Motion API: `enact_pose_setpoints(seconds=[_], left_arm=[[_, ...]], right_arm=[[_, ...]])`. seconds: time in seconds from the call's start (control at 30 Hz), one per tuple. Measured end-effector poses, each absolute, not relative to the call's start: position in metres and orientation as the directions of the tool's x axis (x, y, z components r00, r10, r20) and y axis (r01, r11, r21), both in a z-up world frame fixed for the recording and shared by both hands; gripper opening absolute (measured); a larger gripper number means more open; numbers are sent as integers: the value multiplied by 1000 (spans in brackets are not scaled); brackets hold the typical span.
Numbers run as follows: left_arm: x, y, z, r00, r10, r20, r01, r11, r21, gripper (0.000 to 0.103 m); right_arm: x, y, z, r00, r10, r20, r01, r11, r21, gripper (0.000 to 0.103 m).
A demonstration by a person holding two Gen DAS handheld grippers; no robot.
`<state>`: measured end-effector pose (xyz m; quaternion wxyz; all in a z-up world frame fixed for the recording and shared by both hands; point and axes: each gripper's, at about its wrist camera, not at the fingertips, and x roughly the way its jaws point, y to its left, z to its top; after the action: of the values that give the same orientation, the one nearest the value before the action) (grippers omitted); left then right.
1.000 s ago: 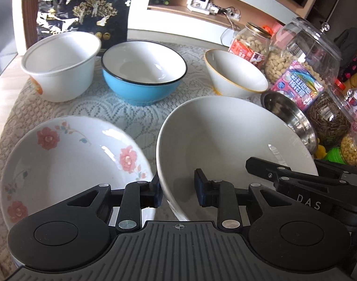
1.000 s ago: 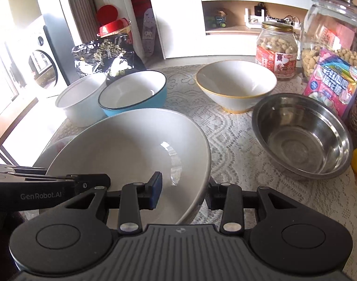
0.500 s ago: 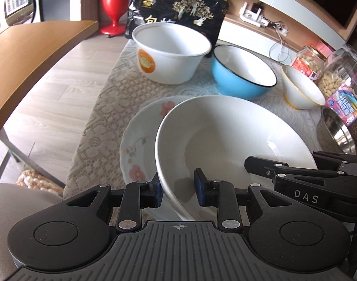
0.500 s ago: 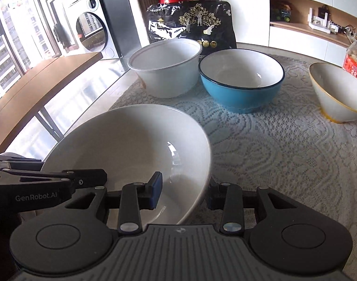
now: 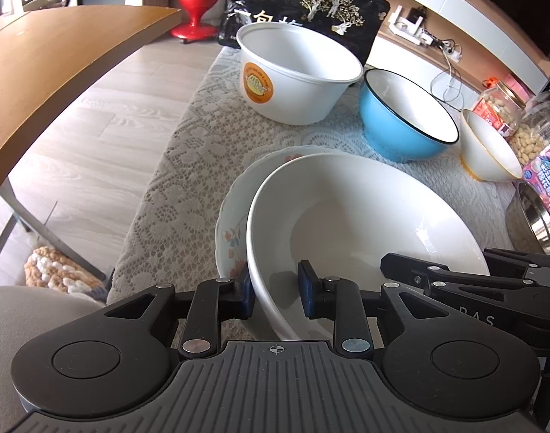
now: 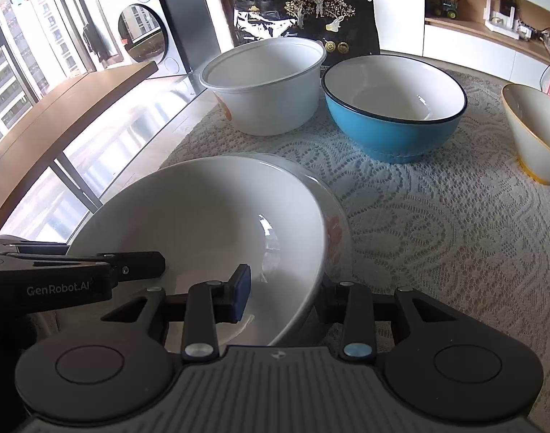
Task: Organize plates and bowls
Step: 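Carry the large white bowl and lower it into the floral plate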
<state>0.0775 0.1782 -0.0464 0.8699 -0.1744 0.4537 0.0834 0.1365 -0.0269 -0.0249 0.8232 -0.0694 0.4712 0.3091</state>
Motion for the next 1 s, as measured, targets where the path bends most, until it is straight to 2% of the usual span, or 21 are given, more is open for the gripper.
enact_pose_setpoints(seconds=[0.37,0.6,1.0], left_arm=[[90,187,-48,576,-11,-818,-331,911,-245,26],[88,196,-50,571,-54,-819,-344,890,-299,23],[86,202,-49,555,-91,-827,-335,885,-322,21]], right_arm=[[152,-16,-27,380,430,-819,-570,806,159,36],[153,-19,-29,357,440,-824,-574,799,178,36],[152,-24,-27,320,451,-833,-565,797,214,36]])
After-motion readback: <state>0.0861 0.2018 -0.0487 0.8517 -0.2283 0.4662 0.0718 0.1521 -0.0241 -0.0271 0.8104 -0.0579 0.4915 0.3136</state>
